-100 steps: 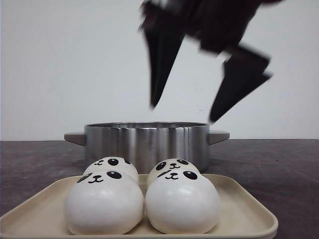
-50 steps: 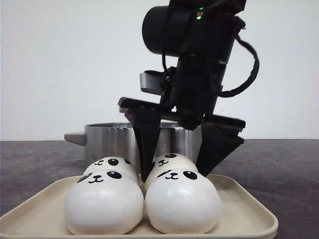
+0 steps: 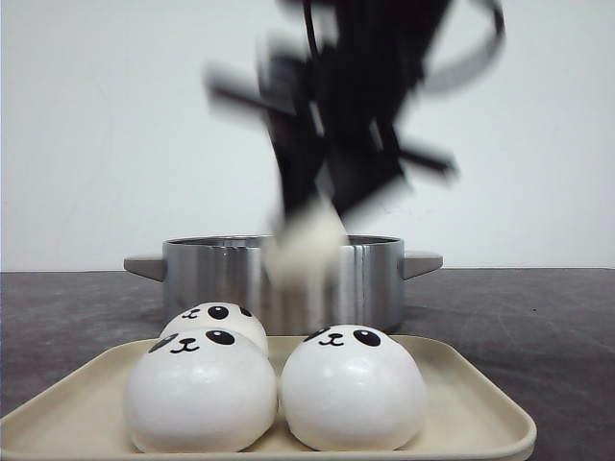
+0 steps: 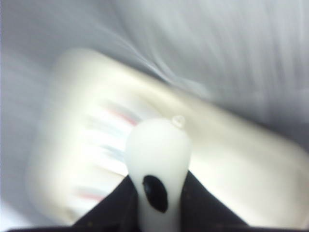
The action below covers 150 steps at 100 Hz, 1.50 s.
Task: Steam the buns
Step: 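Lift the bun with the right gripper, lower into the pot, release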
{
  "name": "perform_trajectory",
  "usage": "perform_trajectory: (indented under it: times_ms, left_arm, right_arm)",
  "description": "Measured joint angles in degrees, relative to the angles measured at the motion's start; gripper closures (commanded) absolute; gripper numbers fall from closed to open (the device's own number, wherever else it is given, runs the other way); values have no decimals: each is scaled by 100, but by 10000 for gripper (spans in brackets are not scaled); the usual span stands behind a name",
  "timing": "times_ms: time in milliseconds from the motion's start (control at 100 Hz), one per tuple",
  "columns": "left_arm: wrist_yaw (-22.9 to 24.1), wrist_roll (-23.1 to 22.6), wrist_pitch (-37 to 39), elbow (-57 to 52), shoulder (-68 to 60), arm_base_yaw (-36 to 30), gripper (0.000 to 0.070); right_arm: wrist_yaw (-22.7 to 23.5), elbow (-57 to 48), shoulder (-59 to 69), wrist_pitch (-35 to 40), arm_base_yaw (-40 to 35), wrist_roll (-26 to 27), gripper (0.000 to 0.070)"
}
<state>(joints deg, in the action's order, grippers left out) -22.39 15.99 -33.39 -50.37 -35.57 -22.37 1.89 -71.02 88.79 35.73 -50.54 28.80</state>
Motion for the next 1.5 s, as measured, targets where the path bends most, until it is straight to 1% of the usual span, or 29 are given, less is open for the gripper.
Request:
perform_trajectory:
  times_ms: [70, 150, 240, 350, 500, 640, 810, 970, 1000, 1020, 1050, 1130, 1160, 1190, 1220, 1410, 1500]
  left_arm:
    - [13, 0, 0, 0, 0, 0, 28]
    - [17, 2, 0, 0, 0, 0, 28]
    - [17, 0, 0, 0, 0, -2, 28]
    - [22, 0, 0, 0, 0, -20, 28]
    - [22, 0, -2, 0, 0, -28, 28]
    - [24, 2, -4, 0, 0, -28, 28]
    - [35, 0, -48, 0, 0, -28, 28]
    - [35, 0, -122, 0, -2, -28, 28]
    - [35, 0, -133, 0, 0, -28, 28]
    - [35, 0, -144, 0, 0, -28, 28]
    - [35, 0, -166, 0, 0, -28, 28]
    - [37, -2, -221, 0, -2, -28, 28]
    - [37, -7, -232, 0, -2, -28, 28]
    - [37, -15, -232, 0, -2, -28, 28]
    - [37, -17, -232, 0, -2, -28, 28]
    - [37, -48, -232, 0, -4, -28, 28]
    - [37, -90, -232, 0, -15, -28, 28]
  right_arm:
    - [-348, -505, -317, -116, -81, -149, 693]
    - [-726, -1115, -422, -190, 26, -417, 694]
    - [-907, -1641, -306, -264, 313, -772, 693]
    - [-940, -2006, -2, -439, 654, -1064, 693]
    - [-938, -2031, 511, -520, 1106, -1209, 694]
    - [-938, -2031, 1285, -527, 1427, -1283, 693]
    - [-938, -2031, 2277, -649, 1591, -1375, 693]
    - [-929, -2022, 2835, -822, 1611, -1399, 689]
    - [-931, -2022, 2885, -837, 1611, -1399, 670]
    - [-931, -2020, 2905, -855, 1613, -1399, 641]
    - [-935, -2020, 2929, -892, 1613, -1401, 574]
    - [-964, -2020, 2938, -1025, 1613, -1401, 366]
    - [-1016, -2022, 2938, -1082, 1613, -1401, 315]
    - [-1078, -2022, 2938, -1137, 1613, -1401, 284]
    - [-1104, -2020, 2938, -1158, 1613, -1401, 272]
    - [-1110, -2022, 2938, -1137, 1644, -1401, 272]
    - [-1110, -2061, 2938, -931, 1648, -1399, 272]
